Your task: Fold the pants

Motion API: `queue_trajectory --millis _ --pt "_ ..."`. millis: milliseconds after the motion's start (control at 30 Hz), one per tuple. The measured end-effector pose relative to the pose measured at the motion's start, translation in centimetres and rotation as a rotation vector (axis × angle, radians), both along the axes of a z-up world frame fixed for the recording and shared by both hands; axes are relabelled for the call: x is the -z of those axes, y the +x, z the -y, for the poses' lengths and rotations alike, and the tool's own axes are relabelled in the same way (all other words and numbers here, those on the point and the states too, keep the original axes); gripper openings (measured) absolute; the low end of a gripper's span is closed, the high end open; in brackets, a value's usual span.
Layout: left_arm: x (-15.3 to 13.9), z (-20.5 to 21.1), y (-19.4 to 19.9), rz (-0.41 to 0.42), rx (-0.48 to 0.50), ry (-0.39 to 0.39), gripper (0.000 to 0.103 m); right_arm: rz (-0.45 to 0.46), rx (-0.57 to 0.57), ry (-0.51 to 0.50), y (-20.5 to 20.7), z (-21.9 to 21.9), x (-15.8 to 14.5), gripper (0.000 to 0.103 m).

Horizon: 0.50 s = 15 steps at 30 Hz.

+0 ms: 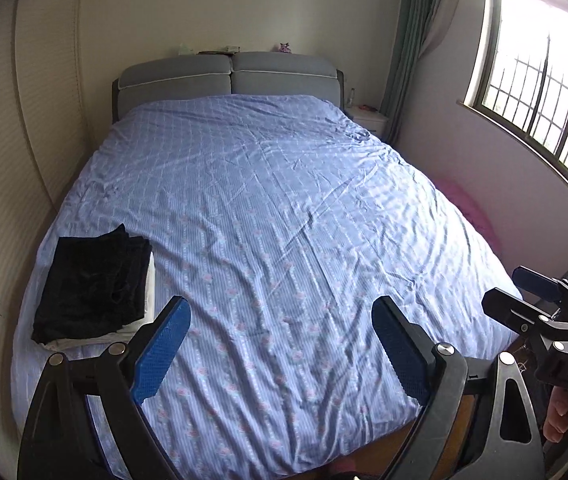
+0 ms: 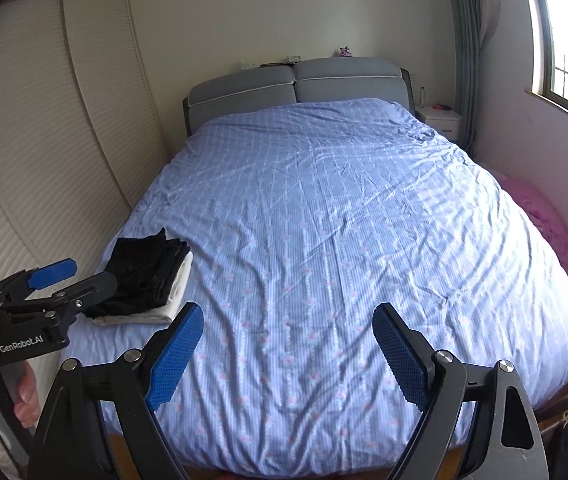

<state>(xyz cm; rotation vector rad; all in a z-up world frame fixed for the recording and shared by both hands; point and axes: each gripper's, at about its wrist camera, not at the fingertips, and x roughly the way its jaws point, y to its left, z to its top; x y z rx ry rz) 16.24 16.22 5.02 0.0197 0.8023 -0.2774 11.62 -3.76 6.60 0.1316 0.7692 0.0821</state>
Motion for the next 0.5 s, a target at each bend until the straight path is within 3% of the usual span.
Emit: queue_trajectory --millis 500 --pt "-2.1 9.4 -5.2 0.054 -0.017 0.014 0.096 0.052 -0.034 0.026 -4.5 10.8 -2.0 0.088"
